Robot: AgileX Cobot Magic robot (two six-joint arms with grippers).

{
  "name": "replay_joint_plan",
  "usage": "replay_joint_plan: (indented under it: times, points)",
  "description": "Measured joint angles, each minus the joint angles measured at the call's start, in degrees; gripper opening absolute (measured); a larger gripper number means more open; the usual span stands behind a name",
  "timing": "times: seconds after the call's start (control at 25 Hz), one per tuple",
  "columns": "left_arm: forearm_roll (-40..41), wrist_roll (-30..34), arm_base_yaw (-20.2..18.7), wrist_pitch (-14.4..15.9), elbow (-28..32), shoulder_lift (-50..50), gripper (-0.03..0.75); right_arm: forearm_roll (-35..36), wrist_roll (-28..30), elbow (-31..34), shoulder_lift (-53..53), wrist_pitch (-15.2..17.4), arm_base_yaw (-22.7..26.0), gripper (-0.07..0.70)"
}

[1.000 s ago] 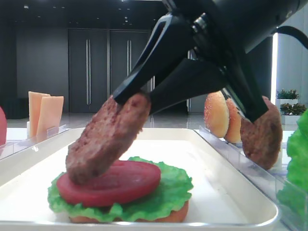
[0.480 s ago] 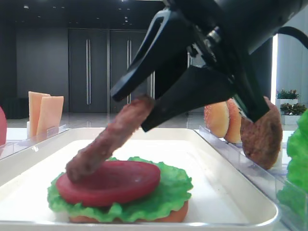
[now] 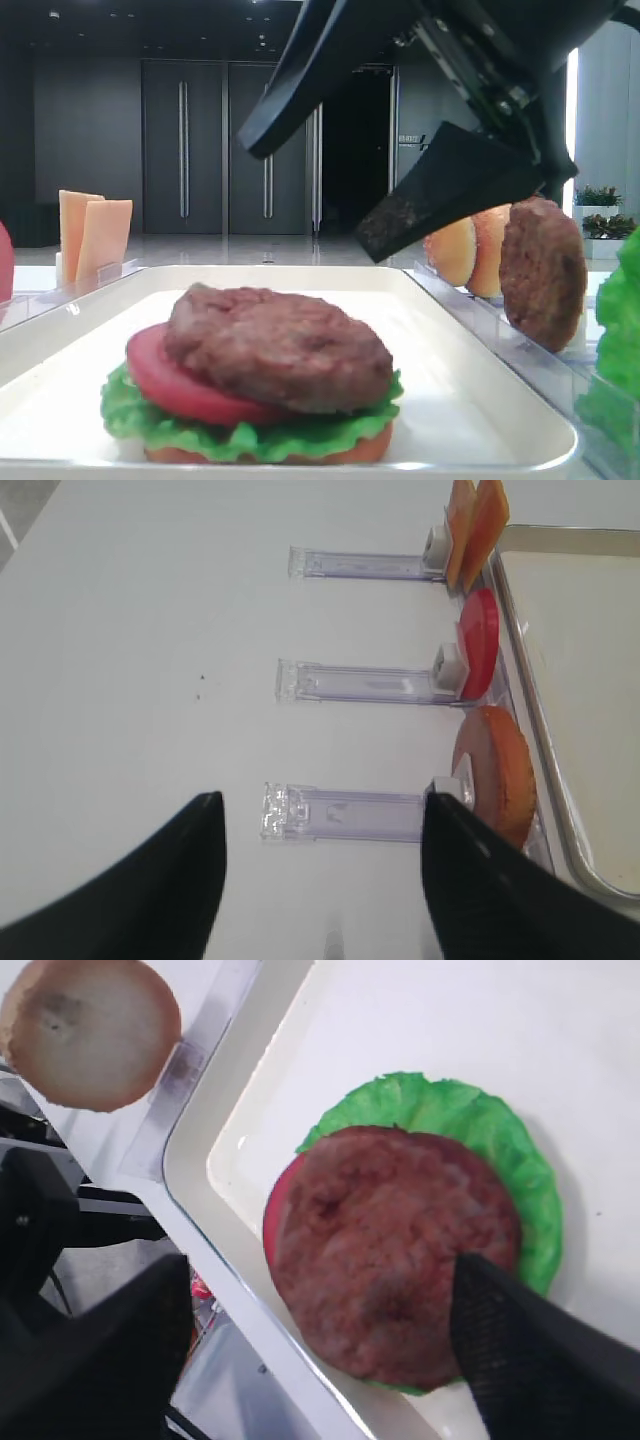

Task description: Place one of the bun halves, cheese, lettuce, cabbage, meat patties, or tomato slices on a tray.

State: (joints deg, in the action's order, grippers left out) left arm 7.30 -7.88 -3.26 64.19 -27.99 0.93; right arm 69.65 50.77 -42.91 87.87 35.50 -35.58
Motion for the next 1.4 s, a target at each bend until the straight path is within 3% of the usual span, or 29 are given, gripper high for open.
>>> replay_joint_plan:
  times: [0.32,0.52,0.8,1.0,1.4]
  points:
    - [0.0,0.0,0.0,0.0,0.0,0.0,0.471,-10.7,-6.0,0.0,-5.2,-0.2,0.0,0.539]
    - [0.0,0.0,0.0,0.0,0.0,0.0,0.471,-21.1,-14.0,0.0,-9.5,-1.1,0.4,0.539]
    - [0.0,0.0,0.0,0.0,0.0,0.0,0.471,-34.1,-24.5,0.0,-14.7,0.0,6.4,0.539]
    - [0.0,0.0,0.0,0.0,0.0,0.0,0.471,-41.1,-27.5,0.0,-16.6,3.9,14.6,0.539]
    - [0.0,0.0,0.0,0.0,0.0,0.0,0.471,-52.5,-36.8,0.0,-16.6,17.1,34.5,0.539]
